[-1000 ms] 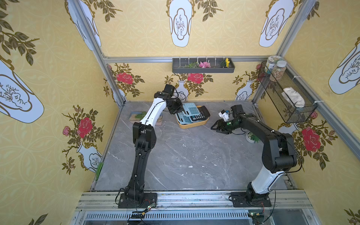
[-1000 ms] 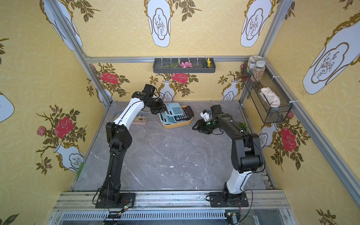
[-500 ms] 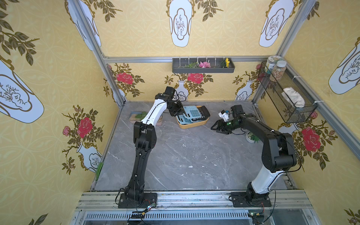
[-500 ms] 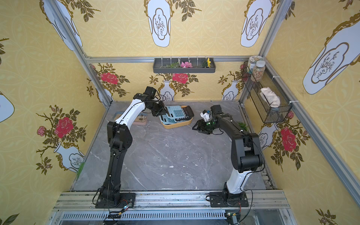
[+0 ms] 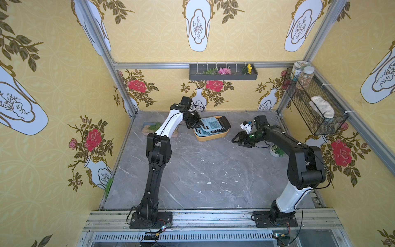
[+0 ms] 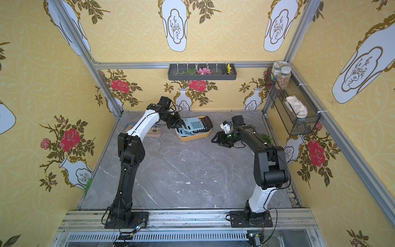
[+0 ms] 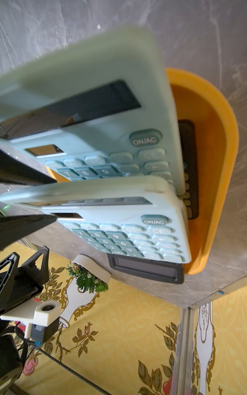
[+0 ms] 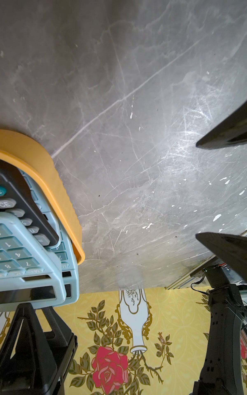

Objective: Put the calculator in the storage box
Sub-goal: Place the calculator in the storage box.

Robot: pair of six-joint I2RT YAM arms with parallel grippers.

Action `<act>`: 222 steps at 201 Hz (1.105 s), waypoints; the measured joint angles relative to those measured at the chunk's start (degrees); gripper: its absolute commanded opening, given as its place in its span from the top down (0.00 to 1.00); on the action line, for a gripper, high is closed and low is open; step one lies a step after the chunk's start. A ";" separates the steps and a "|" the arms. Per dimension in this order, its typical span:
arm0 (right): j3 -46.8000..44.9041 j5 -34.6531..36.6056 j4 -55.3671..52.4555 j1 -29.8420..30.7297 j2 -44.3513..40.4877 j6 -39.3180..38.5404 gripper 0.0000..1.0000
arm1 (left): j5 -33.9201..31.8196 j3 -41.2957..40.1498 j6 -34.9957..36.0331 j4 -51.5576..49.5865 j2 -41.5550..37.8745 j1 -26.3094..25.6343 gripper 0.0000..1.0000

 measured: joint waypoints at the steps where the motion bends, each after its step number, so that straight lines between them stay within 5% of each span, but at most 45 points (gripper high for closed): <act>1: -0.02 0.00 0.00 0.00 0.00 -0.02 0.37 | 0.00 0.00 0.00 0.00 0.00 0.02 0.72; 222: -0.07 -0.20 -0.02 -0.04 0.04 0.02 0.35 | -0.13 0.87 0.17 -0.92 -0.70 0.98 0.68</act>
